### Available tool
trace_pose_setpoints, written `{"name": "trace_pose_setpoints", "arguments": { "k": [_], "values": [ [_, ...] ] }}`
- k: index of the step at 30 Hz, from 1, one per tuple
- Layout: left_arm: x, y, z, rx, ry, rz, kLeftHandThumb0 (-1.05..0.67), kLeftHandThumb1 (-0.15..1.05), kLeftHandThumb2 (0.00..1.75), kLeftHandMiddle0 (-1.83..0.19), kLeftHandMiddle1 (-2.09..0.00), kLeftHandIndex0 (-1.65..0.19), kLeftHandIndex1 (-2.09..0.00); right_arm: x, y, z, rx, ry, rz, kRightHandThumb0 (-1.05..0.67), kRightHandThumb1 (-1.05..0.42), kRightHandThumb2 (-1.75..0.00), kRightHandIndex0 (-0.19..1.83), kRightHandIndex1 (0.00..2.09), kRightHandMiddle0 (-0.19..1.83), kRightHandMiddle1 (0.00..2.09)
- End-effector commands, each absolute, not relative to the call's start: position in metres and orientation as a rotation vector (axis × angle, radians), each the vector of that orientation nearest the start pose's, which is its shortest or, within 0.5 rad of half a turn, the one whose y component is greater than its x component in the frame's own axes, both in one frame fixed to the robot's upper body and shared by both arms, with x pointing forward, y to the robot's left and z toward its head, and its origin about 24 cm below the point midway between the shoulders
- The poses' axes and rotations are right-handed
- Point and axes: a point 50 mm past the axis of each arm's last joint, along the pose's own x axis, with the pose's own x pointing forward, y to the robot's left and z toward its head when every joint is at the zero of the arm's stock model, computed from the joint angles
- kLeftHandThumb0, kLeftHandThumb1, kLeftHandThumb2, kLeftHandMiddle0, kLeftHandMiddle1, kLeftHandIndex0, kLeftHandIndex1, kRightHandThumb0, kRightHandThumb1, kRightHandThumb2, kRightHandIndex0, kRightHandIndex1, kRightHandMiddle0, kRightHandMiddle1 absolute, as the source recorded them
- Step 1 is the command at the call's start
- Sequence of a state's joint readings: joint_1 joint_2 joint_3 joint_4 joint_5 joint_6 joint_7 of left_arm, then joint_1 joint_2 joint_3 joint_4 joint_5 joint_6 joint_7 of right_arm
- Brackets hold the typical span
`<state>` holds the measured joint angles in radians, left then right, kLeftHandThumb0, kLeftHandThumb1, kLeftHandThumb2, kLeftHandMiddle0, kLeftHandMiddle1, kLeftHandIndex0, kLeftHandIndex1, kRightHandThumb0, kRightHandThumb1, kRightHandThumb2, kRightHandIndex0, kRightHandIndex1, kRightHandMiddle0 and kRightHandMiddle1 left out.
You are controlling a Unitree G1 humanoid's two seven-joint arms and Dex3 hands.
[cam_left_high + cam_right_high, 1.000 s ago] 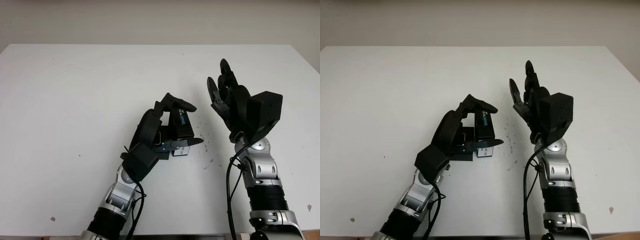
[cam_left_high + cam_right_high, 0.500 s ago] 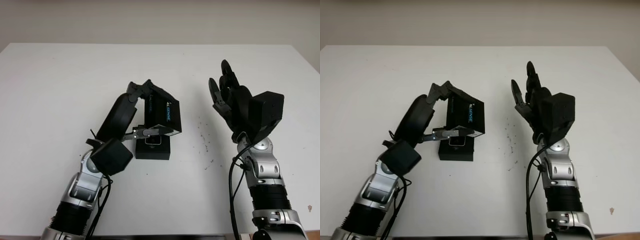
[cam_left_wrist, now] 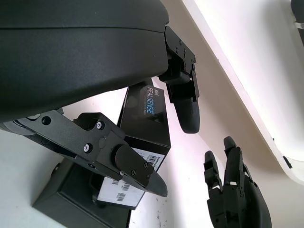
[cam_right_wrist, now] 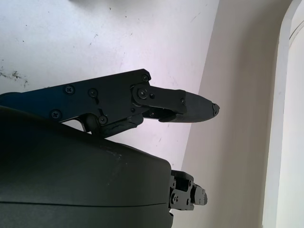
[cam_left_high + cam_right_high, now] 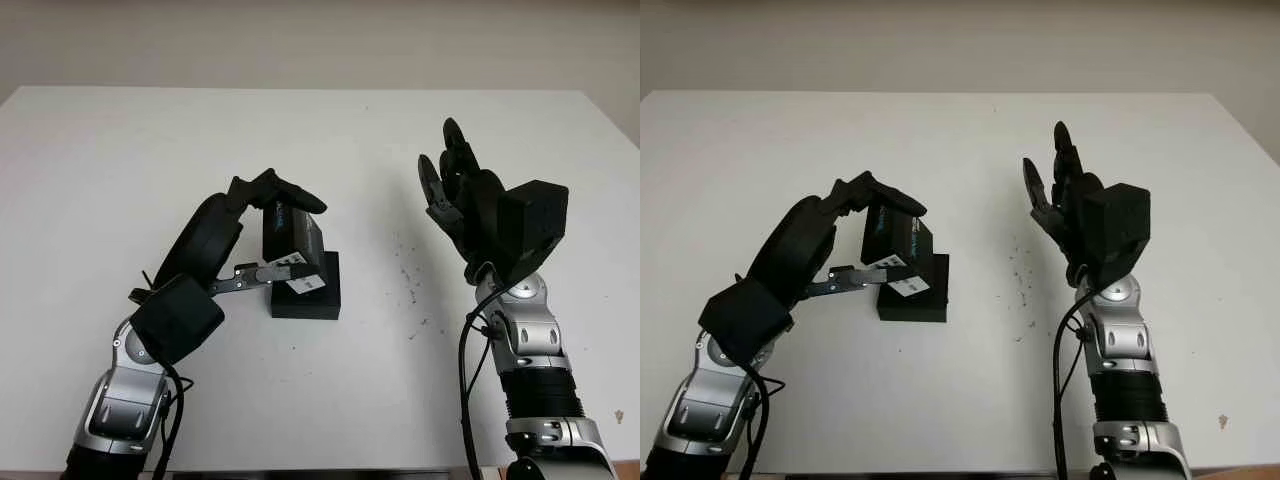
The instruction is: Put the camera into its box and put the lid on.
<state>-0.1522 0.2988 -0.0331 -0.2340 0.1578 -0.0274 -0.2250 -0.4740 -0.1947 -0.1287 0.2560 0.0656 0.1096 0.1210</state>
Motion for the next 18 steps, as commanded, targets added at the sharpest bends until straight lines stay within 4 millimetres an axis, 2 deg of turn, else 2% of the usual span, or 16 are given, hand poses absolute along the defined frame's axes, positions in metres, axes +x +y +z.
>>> {"name": "trace_pose_setpoints", "arguments": {
  "k": [1,9,14,18],
  "values": [
    [0.267,0.161,0.133,0.495,-0.348,-0.289,-0.21,1.05,0.08,-0.4,-1.34,-0.29,-1.06,0.34,-0.186,0.125,-0.1,-0.14,0.054,-0.53,-1.05,-0.46,-0.15,0.06,-0.11,0.06],
    [0.269,0.16,0.125,0.549,-0.331,-0.285,-0.2,1.05,0.09,-0.35,-1.4,-0.29,-1.1,0.339,-0.187,0.126,-0.104,-0.149,0.055,-0.54,-1.05,-0.46,-0.15,0.06,-0.11,0.06],
    [0.271,0.162,0.123,0.694,-0.264,-0.341,-0.22,1.05,0.16,-0.27,-1.48,-0.2,-1.21,0.339,-0.185,0.127,-0.095,-0.148,0.057,-0.53,-1.05,-0.48,-0.15,0.06,-0.12,0.05],
    [0.272,0.163,0.123,0.826,-0.278,-0.347,-0.16,1.05,0.12,-0.21,-1.58,-0.23,-1.21,0.339,-0.185,0.128,-0.095,-0.154,0.058,-0.52,-1.05,-0.48,-0.15,0.06,-0.12,0.05]
  ]
}}
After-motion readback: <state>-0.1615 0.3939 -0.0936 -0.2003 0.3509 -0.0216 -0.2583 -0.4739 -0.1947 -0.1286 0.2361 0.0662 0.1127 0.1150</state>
